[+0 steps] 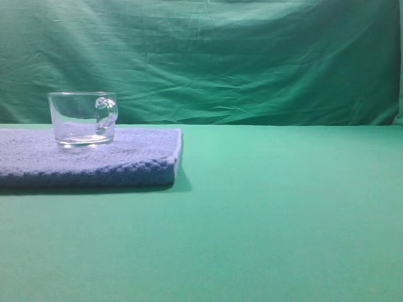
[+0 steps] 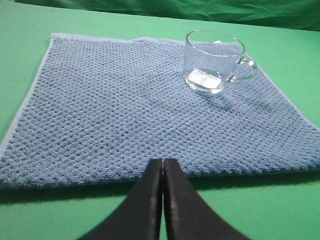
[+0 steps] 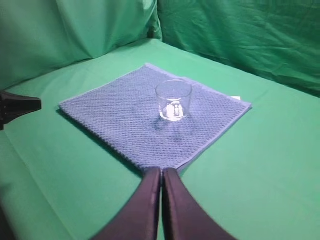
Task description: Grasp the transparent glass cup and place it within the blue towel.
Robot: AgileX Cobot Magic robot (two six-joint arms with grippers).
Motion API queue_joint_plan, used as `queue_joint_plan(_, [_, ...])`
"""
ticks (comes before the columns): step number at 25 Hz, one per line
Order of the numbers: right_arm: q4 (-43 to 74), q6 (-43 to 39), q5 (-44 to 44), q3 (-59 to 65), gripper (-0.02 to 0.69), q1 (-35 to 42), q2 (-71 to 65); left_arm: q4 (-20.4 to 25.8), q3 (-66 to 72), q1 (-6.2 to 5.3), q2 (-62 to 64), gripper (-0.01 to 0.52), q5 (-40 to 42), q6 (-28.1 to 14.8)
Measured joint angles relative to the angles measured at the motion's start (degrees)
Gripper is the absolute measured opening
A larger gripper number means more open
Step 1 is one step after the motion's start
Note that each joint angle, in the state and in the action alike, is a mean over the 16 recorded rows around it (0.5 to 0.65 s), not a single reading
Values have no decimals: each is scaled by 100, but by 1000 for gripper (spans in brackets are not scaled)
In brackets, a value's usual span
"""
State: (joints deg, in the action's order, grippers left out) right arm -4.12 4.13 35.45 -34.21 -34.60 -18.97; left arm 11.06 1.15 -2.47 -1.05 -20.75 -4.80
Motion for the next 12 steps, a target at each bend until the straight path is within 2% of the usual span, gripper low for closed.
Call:
queue_joint_plan(6, [91,-5,-222,515,0,1166,452,0,0,0,0,0,0,0])
queue_joint_plan(12, [153,4,-757,1576,0,2140,1164,0,0,0,0,0,0,0])
